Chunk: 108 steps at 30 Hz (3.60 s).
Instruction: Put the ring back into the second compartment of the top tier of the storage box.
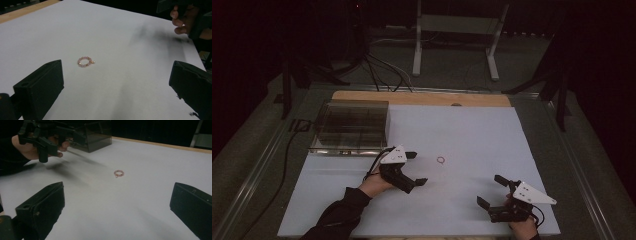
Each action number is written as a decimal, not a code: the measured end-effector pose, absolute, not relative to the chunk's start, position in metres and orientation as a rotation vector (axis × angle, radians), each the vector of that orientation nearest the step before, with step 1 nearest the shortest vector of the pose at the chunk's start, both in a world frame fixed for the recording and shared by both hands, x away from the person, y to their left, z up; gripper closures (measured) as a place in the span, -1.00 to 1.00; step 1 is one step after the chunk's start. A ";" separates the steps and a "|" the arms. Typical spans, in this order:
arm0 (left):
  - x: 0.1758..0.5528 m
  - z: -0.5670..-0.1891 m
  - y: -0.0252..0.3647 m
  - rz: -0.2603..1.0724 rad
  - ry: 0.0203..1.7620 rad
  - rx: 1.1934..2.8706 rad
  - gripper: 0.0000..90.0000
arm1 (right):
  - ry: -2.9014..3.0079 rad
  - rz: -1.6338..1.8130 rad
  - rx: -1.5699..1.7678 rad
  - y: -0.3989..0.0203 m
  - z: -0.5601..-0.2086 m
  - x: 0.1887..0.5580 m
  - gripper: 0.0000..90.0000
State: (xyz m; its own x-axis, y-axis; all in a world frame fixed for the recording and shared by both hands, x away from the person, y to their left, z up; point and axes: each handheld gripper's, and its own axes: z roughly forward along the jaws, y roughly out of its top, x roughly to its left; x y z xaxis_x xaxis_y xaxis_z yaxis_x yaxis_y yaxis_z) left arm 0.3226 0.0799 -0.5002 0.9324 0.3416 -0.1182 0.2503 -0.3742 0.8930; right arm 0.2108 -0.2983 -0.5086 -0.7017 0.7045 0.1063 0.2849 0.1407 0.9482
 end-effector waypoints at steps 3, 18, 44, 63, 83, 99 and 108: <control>0.327 -0.501 0.075 0.104 0.437 1.986 -0.99 | 2.062 1.581 0.950 -0.298 -0.509 0.211 -1.00; 0.352 -0.501 0.054 0.131 0.570 2.018 -0.99 | 2.058 1.577 0.954 -0.299 -0.509 0.211 -1.00; 0.376 -0.505 0.014 0.188 0.726 2.162 -0.39 | 2.061 1.577 0.951 -0.299 -0.509 0.210 -1.00; 0.386 -0.523 -0.005 0.199 0.736 2.260 0.36 | 2.065 1.576 0.949 -0.299 -0.509 0.210 -1.00; 0.383 -0.527 -0.014 0.251 0.721 2.293 0.90 | 2.068 1.573 0.947 -0.299 -0.510 0.210 -1.00; 0.385 -0.520 -0.014 0.223 0.734 2.289 1.00 | 2.067 1.573 0.945 -0.299 -0.509 0.210 -1.00; 0.383 -0.507 -0.009 0.222 0.722 2.273 1.00 | 2.071 1.566 0.946 -0.299 -0.510 0.210 -1.00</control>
State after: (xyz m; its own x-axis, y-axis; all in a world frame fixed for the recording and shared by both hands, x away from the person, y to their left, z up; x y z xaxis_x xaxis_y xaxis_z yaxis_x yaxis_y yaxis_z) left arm 0.3832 -0.0086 -0.5065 0.8277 0.5588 -0.0521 0.4328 -0.5765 0.6931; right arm 0.2097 -0.2986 -0.5099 -0.7031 0.7043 0.0976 0.2858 0.1542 0.9458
